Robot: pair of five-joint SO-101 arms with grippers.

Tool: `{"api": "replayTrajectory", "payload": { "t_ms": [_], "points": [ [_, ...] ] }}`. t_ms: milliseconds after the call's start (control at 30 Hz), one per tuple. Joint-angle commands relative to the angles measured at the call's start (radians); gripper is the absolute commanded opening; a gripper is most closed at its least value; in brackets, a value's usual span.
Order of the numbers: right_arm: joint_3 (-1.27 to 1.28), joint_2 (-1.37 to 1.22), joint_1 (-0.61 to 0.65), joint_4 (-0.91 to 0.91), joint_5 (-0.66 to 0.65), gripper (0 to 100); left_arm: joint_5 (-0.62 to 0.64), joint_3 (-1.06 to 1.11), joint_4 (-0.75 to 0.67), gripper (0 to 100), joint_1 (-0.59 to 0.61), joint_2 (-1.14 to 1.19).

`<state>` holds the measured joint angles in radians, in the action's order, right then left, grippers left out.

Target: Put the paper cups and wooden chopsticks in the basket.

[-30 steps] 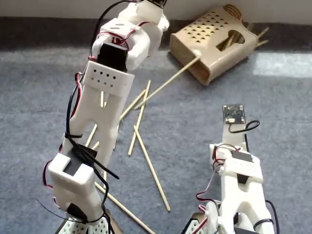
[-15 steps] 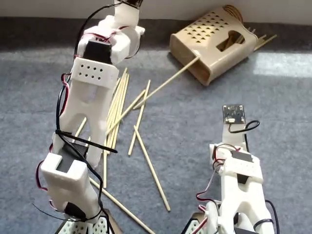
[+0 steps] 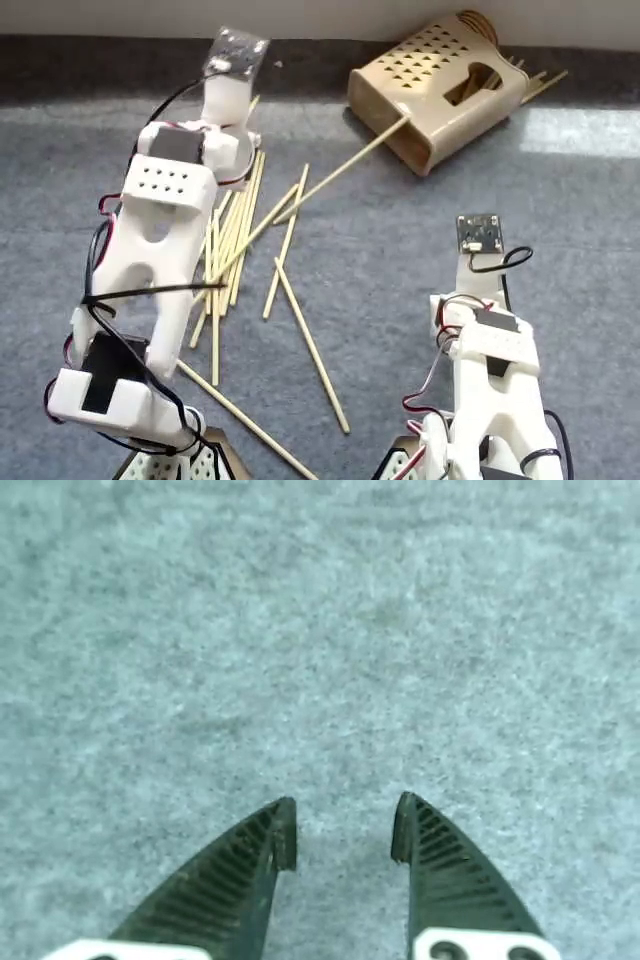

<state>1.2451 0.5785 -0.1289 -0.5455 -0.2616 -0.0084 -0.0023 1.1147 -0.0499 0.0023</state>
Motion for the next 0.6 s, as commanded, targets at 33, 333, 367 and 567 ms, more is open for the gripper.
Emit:
{"api": "replayTrajectory", "payload": {
  "t_ms": [33, 333, 367, 567],
  "points": [
    [-0.254, -0.031, 0.022, 0.001, 0.011, 16.6, 0.133, 0.311, -0.203, 16, 0.165, -0.038],
    [-1.049, -0.489, 0.041, -0.067, 0.321, 16.6, 0.135, 0.412, -0.356, 17, 0.295, -0.036],
    [-1.107, -0.555, 0.051, -0.038, 0.373, 16.6, 0.135, 0.43, -0.382, 17, 0.294, -0.036],
    [-1.463, -0.903, 0.157, -0.008, 0.479, 16.6, 0.135, 0.49, -0.511, 17, 0.291, -0.036]
  ]
}}
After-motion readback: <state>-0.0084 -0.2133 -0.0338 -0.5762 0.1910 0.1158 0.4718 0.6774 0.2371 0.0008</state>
